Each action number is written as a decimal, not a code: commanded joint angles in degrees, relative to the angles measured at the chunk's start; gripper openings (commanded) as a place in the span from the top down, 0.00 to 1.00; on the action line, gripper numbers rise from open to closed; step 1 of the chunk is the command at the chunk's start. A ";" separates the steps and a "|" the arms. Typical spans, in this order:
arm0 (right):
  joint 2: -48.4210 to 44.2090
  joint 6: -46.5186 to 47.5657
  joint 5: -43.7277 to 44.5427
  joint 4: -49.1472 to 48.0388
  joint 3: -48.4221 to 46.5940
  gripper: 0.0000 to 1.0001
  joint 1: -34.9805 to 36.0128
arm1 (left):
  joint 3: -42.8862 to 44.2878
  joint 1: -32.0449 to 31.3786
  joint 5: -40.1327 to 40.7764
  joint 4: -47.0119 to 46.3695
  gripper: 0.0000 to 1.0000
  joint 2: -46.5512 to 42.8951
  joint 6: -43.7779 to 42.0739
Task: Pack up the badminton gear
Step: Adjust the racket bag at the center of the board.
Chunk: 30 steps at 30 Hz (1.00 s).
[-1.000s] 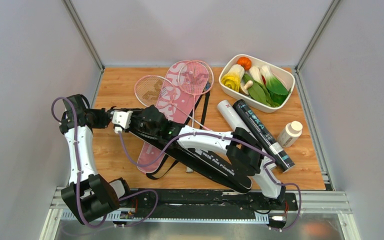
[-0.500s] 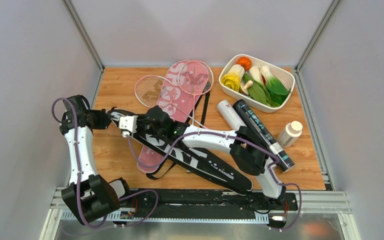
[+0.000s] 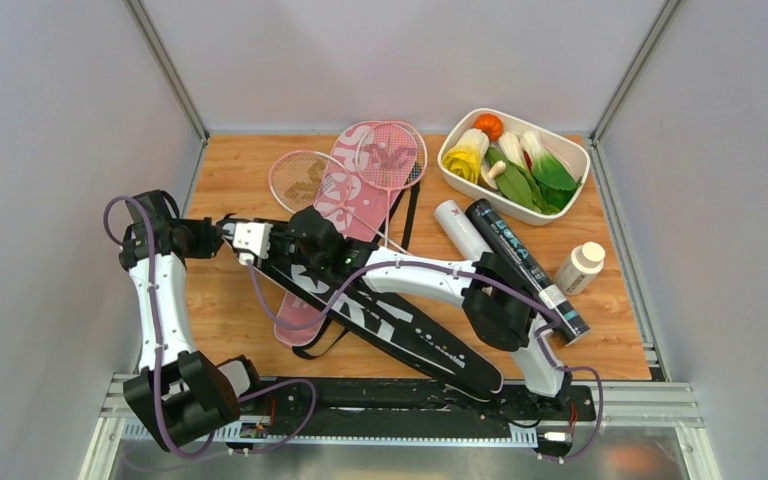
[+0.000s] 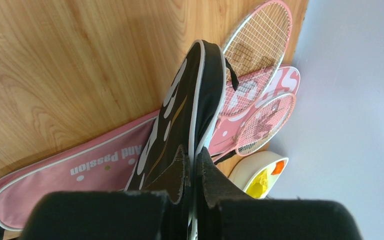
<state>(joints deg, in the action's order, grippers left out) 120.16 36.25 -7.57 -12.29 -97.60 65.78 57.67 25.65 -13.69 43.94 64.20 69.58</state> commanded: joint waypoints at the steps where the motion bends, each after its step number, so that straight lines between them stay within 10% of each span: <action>1: 2.46 -6.17 5.11 0.28 -6.82 0.56 1.32 | 0.00 0.28 -4.23 -0.22 1.00 -1.87 3.02; 15: -15.56 -59.60 9.61 4.45 13.47 0.52 1.87 | -1.60 0.28 -4.91 -1.23 1.00 -3.81 13.79; 30: -9.61 -68.13 28.38 -12.72 15.26 0.49 8.39 | -0.40 0.28 -3.89 2.68 1.00 -3.53 17.34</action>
<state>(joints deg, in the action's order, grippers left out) 109.14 -30.20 13.93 -19.51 -80.27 72.40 55.44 25.69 -14.02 44.56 60.93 83.13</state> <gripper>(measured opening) 0.507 0.032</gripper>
